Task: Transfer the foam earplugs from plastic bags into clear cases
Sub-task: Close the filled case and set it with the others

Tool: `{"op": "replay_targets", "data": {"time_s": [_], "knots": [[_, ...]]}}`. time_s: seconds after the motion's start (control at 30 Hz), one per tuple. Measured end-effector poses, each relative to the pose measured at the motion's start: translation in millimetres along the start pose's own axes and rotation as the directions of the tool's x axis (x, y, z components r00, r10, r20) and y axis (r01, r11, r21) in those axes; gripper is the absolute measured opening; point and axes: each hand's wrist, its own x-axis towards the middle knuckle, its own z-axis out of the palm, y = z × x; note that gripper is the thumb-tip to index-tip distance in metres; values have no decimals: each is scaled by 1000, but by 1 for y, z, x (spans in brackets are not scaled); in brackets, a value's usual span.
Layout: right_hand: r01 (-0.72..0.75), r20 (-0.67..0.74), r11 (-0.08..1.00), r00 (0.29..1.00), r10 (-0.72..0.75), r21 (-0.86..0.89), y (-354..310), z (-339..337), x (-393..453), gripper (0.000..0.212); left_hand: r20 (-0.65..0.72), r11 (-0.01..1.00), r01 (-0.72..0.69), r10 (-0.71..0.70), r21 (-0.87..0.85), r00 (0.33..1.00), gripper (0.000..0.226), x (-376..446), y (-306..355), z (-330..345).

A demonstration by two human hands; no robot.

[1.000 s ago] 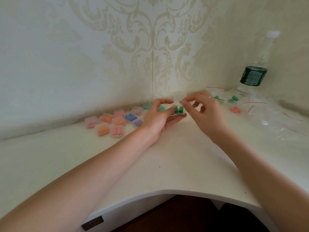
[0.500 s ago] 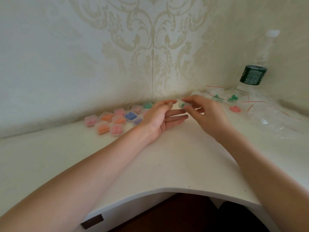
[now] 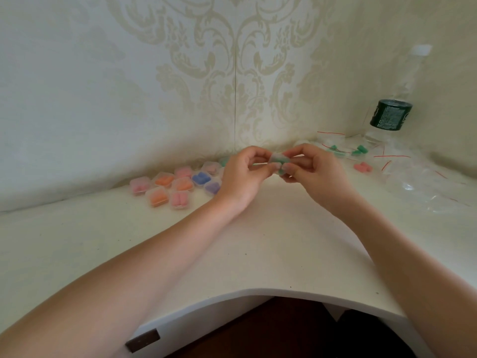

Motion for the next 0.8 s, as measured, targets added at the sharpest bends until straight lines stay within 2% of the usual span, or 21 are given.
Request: {"op": "replay_targets", "data": {"time_s": [0.1,0.17,0.2,0.27,0.33,0.47,0.53,0.57,0.6,0.67,0.7,0.73,0.8], "knots": [[51,11,965,999,-50,-256,2,-8,3,31,-82,982,-125,137,140,987,24,6,1,-6],[74,142,901,990,-13,-429,5,-10,0,47,-78,923,-208,246,325,966,23,8,-3,-16],[81,213,872,977,28,-483,8,-7,-1,46,-36,869,-238,280,434,959,23,8,-6,-21],[43,273,880,957,100,-473,14,-2,-4,31,42,762,-262,295,592,955,26,7,-11,-25],[13,225,906,970,90,-423,15,1,-4,19,70,701,-281,314,655,947,24,6,-12,-24],[85,160,858,987,-3,-506,15,-6,1,23,91,583,-308,371,752,924,21,6,-11,-25],[35,59,817,998,-1,-575,16,-15,3,29,98,544,-297,364,785,926,25,6,-13,-27],[-25,-71,798,997,-23,-603,16,-23,4,32,110,527,-289,345,799,932,26,7,-14,-27],[-92,-236,794,970,-66,-601,14,-35,5,34,124,511,-281,320,812,939,27,7,-15,-27],[-197,-513,817,847,-136,-541,10,-58,3,36,142,482,-269,283,834,948,26,6,-18,-26],[-258,-578,805,806,-125,-534,12,-69,1,37,145,466,-263,274,845,951,23,5,-19,-25],[-341,-595,756,800,-79,-559,18,-77,-1,38,143,443,-253,266,860,953,19,5,-19,-24],[-482,-557,592,828,68,-645,37,-83,-5,33,133,359,-213,234,909,963,16,4,-16,-21]]}}
